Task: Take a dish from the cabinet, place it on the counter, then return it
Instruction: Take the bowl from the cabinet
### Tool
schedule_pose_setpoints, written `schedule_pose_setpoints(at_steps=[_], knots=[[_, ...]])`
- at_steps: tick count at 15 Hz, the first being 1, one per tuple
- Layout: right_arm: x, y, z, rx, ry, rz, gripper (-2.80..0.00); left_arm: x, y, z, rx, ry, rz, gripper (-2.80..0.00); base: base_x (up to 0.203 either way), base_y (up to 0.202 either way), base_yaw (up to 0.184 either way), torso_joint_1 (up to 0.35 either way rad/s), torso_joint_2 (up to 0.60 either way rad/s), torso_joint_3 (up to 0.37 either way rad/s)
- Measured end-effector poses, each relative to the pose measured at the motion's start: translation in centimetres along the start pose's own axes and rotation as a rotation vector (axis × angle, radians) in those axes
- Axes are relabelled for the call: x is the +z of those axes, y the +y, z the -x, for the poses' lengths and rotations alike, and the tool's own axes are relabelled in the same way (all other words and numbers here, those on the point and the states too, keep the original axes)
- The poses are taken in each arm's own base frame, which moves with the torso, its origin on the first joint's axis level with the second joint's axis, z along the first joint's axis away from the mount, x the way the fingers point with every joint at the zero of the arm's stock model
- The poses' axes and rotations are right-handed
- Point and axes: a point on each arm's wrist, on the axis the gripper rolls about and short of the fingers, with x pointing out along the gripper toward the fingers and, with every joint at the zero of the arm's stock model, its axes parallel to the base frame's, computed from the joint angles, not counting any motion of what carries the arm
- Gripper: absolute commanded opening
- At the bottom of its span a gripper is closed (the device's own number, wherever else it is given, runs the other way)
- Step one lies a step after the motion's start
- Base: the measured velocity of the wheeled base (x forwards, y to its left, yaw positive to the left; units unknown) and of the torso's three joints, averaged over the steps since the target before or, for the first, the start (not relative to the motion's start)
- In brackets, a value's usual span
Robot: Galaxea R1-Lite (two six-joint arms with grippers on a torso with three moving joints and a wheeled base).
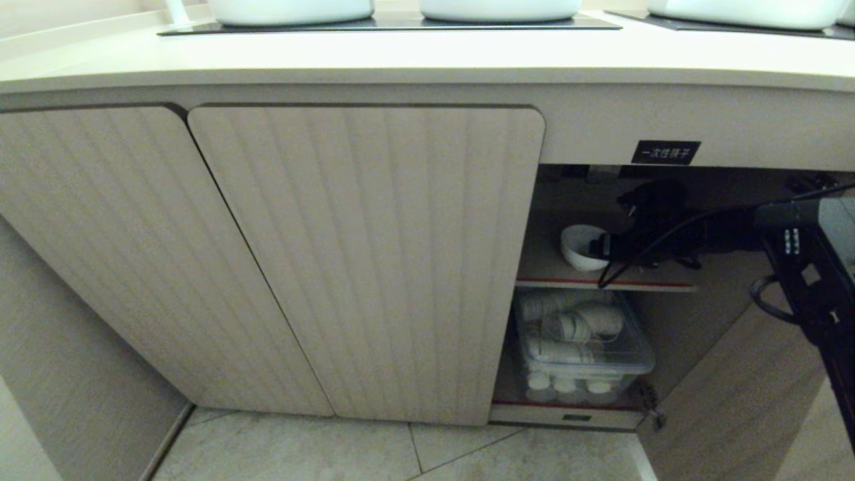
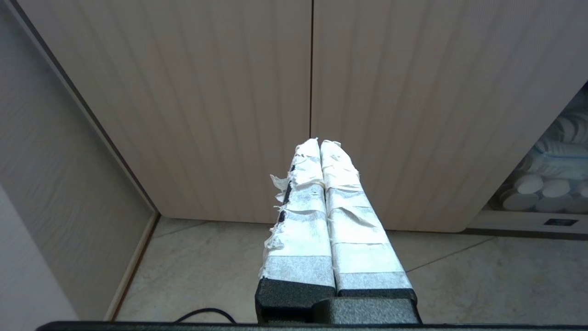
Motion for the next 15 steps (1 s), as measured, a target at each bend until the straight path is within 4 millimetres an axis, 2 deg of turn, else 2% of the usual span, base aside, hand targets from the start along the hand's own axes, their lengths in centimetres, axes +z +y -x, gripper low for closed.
schedule_pose_setpoints(at_steps=[4,5,15], knots=[[-0.03,-0.01,-0.02,-0.001,0.001,0.000,0.00,0.00,0.00,0.00,0.000,0.000,0.000,-2.80,0.000,0.000,0.000,0.000,0.00,0.000],[-0.05,-0.01,-0.06,0.000,0.002,0.000,-2.80,0.00,0.00,0.00,0.000,0.000,0.000,-2.80,0.000,0.000,0.000,0.000,0.00,0.000],[0.06,0.01,-0.01,0.002,-0.006,-0.001,-2.80,0.02,0.00,0.00,0.000,-0.002,0.000,-2.80,0.000,0.000,0.000,0.000,0.00,0.000]])
